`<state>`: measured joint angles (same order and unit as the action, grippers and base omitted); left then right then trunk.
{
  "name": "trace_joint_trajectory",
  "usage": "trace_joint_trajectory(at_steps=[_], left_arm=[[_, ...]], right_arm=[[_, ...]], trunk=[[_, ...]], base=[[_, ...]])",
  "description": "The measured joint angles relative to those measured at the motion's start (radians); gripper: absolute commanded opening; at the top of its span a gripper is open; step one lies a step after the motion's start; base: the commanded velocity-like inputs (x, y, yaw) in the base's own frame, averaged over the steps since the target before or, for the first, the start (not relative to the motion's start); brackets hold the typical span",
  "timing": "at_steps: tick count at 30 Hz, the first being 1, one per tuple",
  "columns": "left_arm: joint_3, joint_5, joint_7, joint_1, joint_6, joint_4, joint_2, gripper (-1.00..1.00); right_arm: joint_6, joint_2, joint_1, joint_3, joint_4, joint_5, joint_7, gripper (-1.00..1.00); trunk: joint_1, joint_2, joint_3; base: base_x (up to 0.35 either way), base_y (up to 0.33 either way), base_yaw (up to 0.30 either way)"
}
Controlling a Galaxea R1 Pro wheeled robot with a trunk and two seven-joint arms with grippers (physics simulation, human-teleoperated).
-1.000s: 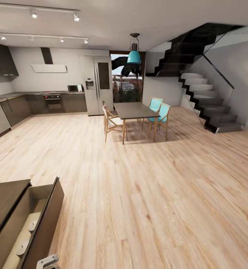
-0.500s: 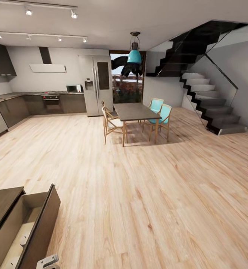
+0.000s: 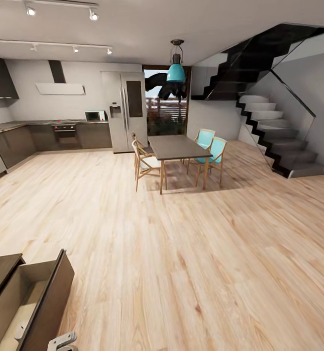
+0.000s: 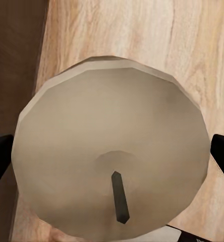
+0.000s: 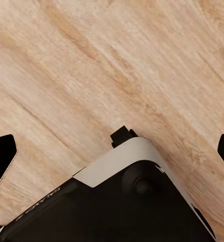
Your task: Place each of the two pumpkins and all three candles from the living room inside a cabinet in the living room (use any cabinet), then make sure every cabinet is closed, and position the cauldron so it is next to a table in the living room.
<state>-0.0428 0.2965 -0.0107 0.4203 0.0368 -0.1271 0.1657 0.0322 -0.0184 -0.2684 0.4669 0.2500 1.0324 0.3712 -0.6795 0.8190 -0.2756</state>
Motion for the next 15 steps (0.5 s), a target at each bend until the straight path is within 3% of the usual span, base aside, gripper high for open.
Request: trace_joint_trajectory(at_steps=[15], left_arm=[[0.0,0.0,0.0,0.0,0.0,0.0,0.0,-1.0]], right_arm=[[0.0,0.0,0.0,-0.001,0.0,0.0,0.0,1.0]], trunk=[[0.0,0.0,0.0]], base=[[0.234,0.0,0.0]])
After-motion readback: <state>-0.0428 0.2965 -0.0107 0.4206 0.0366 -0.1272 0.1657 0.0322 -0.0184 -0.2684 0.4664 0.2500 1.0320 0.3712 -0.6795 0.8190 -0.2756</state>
